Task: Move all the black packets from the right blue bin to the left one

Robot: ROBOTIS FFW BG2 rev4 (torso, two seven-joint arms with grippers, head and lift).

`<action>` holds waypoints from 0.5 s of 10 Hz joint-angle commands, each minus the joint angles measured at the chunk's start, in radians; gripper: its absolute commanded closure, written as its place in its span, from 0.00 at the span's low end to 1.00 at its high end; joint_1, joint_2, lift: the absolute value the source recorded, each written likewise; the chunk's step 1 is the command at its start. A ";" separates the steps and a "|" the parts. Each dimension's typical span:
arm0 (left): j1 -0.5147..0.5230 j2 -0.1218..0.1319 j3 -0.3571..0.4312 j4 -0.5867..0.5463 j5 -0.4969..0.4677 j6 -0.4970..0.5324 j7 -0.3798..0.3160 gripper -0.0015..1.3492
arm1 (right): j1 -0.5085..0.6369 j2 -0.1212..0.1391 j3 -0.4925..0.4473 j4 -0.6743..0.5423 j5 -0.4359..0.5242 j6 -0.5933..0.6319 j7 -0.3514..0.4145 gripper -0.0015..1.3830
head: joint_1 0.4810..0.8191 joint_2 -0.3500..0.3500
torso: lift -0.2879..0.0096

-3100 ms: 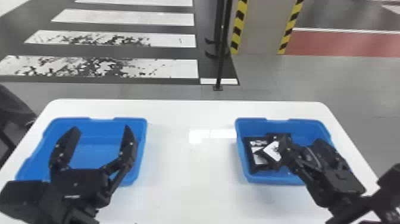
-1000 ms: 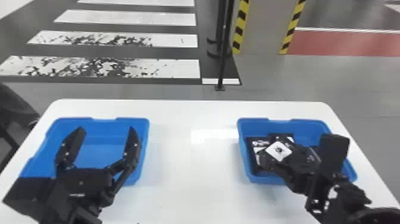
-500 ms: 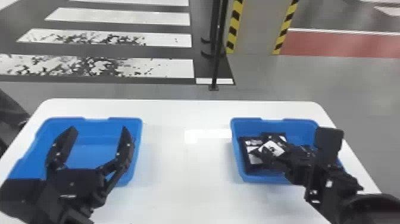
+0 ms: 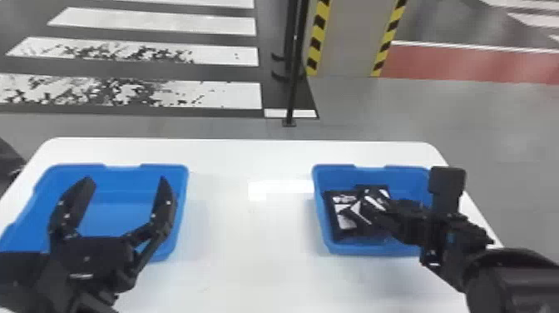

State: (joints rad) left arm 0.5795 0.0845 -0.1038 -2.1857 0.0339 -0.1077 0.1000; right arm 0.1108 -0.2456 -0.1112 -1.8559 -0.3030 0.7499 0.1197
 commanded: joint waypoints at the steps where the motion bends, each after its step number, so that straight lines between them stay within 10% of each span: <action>1: -0.003 0.000 0.000 0.000 0.000 0.000 0.000 0.08 | -0.027 -0.001 -0.010 0.036 0.016 -0.001 0.015 0.12 | 0.63 0.33 | 0.50; 5: -0.003 0.000 0.000 0.003 0.000 -0.005 -0.002 0.08 | -0.057 -0.003 -0.020 0.080 0.006 0.016 0.037 0.13 | 0.63 0.30 | 0.50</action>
State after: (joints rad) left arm 0.5765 0.0843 -0.1037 -2.1832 0.0339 -0.1123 0.0980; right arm 0.0566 -0.2496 -0.1333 -1.7819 -0.2943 0.7571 0.1557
